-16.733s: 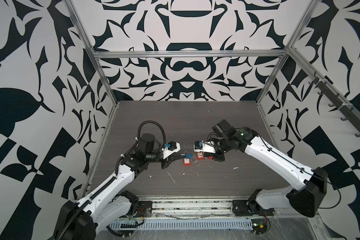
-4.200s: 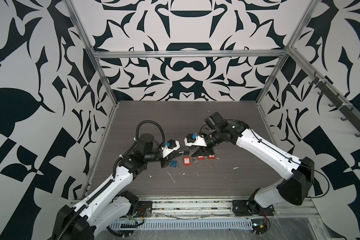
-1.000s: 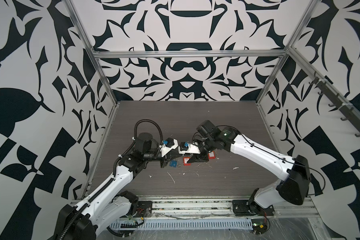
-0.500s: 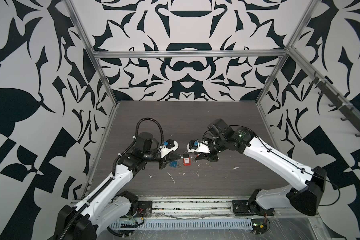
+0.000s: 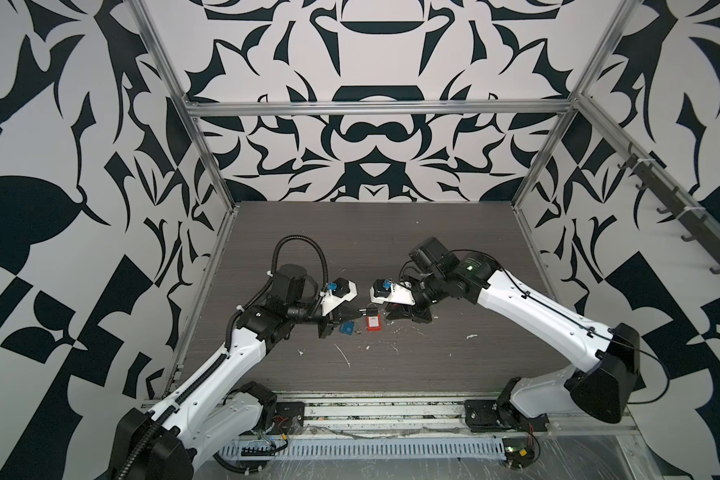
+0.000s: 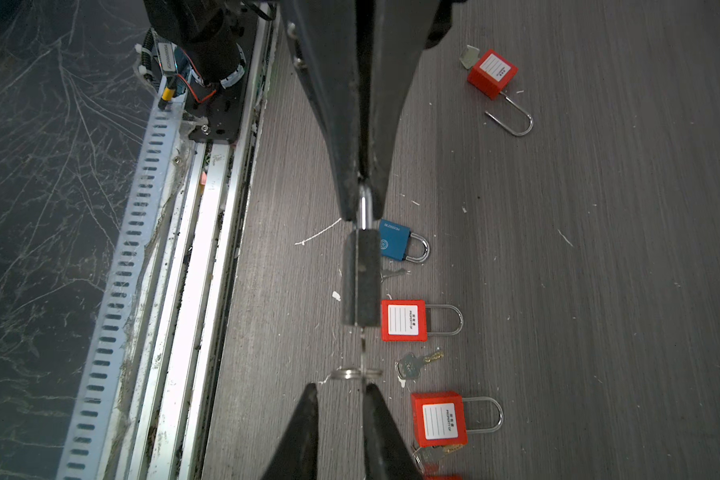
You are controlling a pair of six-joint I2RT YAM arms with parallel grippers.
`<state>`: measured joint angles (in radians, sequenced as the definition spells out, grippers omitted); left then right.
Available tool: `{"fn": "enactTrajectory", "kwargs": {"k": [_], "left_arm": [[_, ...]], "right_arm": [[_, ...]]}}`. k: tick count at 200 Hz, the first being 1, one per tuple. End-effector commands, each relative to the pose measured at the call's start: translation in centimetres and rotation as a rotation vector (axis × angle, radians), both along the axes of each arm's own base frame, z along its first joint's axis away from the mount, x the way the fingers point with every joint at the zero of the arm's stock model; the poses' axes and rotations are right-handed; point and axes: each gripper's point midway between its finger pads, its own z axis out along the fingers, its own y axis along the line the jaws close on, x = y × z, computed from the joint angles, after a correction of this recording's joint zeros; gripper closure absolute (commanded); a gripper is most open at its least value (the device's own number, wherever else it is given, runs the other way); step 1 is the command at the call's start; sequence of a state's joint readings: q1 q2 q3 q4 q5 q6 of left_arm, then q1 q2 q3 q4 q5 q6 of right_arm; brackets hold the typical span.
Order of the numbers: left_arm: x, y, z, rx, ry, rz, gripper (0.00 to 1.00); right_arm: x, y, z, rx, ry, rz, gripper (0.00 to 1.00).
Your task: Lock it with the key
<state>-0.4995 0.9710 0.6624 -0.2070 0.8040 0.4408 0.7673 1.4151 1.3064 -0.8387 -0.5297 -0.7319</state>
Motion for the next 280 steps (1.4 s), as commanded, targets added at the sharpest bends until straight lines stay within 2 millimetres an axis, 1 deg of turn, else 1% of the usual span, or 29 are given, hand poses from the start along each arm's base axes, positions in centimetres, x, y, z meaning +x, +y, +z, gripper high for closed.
{"fn": "enactTrajectory", "kwargs": {"k": [1, 23, 62, 82, 118, 130, 143, 162, 184, 221, 280], "left_arm": [[0.0, -0.3, 0.8, -0.008, -0.026, -0.017, 1.00], [0.0, -0.4, 0.9, -0.007, -0.028, -0.020, 1.00], [-0.1, -0.7, 0.6, 0.002, -0.027, -0.024, 1.00], [-0.1, -0.7, 0.6, 0.005, -0.030, -0.025, 1.00], [0.0, -0.7, 0.8, 0.008, -0.039, -0.018, 1.00], [0.1, -0.7, 0.8, 0.013, -0.046, -0.015, 1.00], [0.1, -0.6, 0.8, 0.021, -0.050, -0.015, 1.00], [0.0, -0.5, 0.7, 0.032, -0.054, -0.017, 1.00], [0.0, -0.3, 0.7, 0.045, -0.060, -0.015, 1.00], [-0.2, 0.0, 0.5, 0.088, -0.063, -0.023, 1.00], [-0.3, 0.5, -0.8, 0.156, -0.044, -0.031, 1.00]], "right_arm": [[0.9, 0.5, 2.2, 0.054, -0.070, -0.022, 0.74], [1.4, 0.2, 2.0, 0.039, -0.096, -0.041, 0.69], [1.2, 0.6, 2.3, 0.063, -0.088, -0.026, 0.70], [1.0, 0.9, 2.3, 0.072, -0.075, -0.015, 0.75], [0.7, 0.9, 1.6, 0.054, -0.043, -0.006, 0.84], [0.7, 0.7, 1.1, 0.026, -0.033, -0.008, 0.90], [0.5, 0.4, 0.8, 0.006, -0.022, -0.006, 0.92], [0.3, 0.3, 0.9, 0.010, -0.027, 0.003, 1.00], [0.0, 0.2, 1.2, 0.024, -0.035, 0.020, 1.00], [-0.1, -0.6, 0.9, 0.011, -0.048, 0.021, 1.00], [1.3, -2.7, 0.3, 0.014, -0.040, -0.036, 1.00]]}}
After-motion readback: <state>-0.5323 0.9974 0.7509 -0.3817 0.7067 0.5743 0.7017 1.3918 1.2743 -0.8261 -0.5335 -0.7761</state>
